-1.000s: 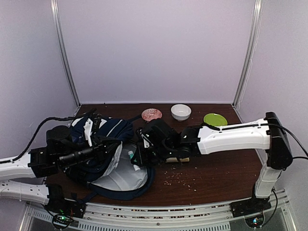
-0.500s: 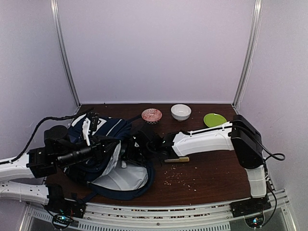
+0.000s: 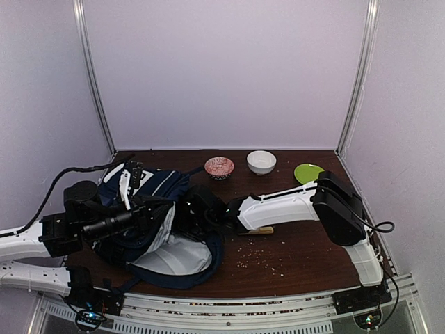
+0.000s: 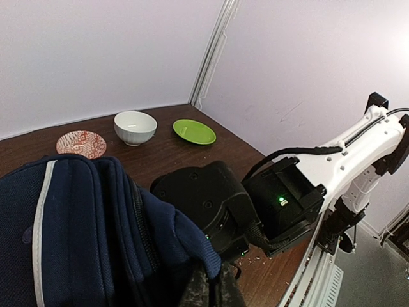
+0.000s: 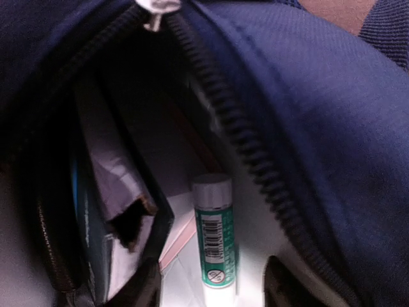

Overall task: Pack the student bag
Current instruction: Place the stationery in the student bag, then pick up the stationery from the center of the board.

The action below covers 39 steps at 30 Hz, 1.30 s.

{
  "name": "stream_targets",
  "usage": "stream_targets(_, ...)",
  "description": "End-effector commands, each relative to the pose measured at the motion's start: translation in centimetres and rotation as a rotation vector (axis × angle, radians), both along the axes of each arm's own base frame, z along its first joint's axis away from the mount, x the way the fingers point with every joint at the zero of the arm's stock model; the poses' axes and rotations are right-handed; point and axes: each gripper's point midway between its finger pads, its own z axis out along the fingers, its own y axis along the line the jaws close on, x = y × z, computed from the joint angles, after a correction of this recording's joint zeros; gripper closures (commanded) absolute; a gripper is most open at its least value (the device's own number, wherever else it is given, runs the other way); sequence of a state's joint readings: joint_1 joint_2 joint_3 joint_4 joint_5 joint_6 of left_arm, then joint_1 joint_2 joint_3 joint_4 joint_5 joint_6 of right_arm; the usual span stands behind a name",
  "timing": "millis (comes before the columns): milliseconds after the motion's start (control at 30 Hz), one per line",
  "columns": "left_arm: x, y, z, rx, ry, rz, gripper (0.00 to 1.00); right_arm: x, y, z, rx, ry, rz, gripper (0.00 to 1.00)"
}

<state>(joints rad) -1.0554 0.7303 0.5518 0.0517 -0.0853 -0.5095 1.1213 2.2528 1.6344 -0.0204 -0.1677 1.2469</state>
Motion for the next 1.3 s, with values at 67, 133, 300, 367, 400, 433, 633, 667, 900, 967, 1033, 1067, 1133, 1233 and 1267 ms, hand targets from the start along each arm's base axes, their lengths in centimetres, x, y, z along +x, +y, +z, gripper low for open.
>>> stream_targets(67, -0.3, -0.5, 2.4, -0.098, -0.031, -0.025, 1.0, 0.2, 1.1, 4.8, 0.094, -0.103, 0.06, 0.36)
stream_targets(133, -0.2, -0.4, 2.5, -0.1, -0.033, -0.019, 1.0, 0.2, 0.9, 6.4, 0.106, -0.145, 0.074, 0.32)
stream_targets(300, -0.1, 0.3, 3.2, -0.105, -0.047, 0.007, 1.0, -0.9, -0.6, 10.2, 0.039, -0.296, 0.148, 0.27)
stream_targets(367, -0.1, 0.6, 3.4, -0.107, -0.05, 0.017, 1.0, -1.9, -1.5, 11.9, 0.029, -0.354, 0.18, 0.26)
stream_targets(400, -0.1, 0.7, 3.6, -0.11, -0.053, 0.019, 1.0, -2.6, -2.0, 12.2, 0.025, -0.37, 0.197, 0.26)
stream_targets(433, -0.1, 0.8, 3.7, -0.114, -0.056, 0.021, 1.0, -3.2, -3.0, 12.1, 0.009, -0.382, 0.203, 0.26)
stream_targets(633, 0.1, 1.2, 4.1, -0.124, -0.071, 0.041, 1.0, -5.7, -10.2, 14.0, -0.004, -0.487, 0.158, 0.23)
stream_targets(667, 0.2, 1.2, 4.1, -0.12, -0.075, 0.044, 1.0, -5.8, -11.9, 13.8, -0.012, -0.497, 0.125, 0.21)
stream_targets(900, 0.8, 0.5, 3.1, -0.074, -0.072, 0.052, 1.0, -1.0, -24.7, 9.5, -0.269, -0.536, -0.013, 0.18)
stream_targets(967, 0.8, 0.1, 2.8, -0.069, -0.066, 0.045, 1.0, 0.7, -26.7, 7.6, -0.333, -0.527, -0.017, 0.17)
stream_targets(1033, 1.0, -0.2, 2.5, -0.061, -0.061, 0.043, 1.0, 2.4, -27.6, 5.9, -0.402, -0.502, -0.022, 0.17)
stream_targets(1067, 1.0, -0.3, 2.3, -0.06, -0.057, 0.044, 1.0, 3.2, -27.6, 5.0, -0.422, -0.481, -0.018, 0.17)
stream_targets(1133, 1.1, -0.6, 2.2, -0.061, -0.055, 0.041, 1.0, 4.4, -27.1, 3.3, -0.434, -0.448, -0.009, 0.18)
stream_targets(1233, 1.2, -0.9, 2.3, -0.062, -0.052, 0.035, 1.0, 6.3, -26.3, 1.7, -0.45, -0.408, -0.01, 0.18)
stream_targets(1267, 1.1, -0.9, 2.4, -0.064, -0.053, 0.033, 1.0, 7.0, -26.1, 1.1, -0.46, -0.398, -0.016, 0.18)
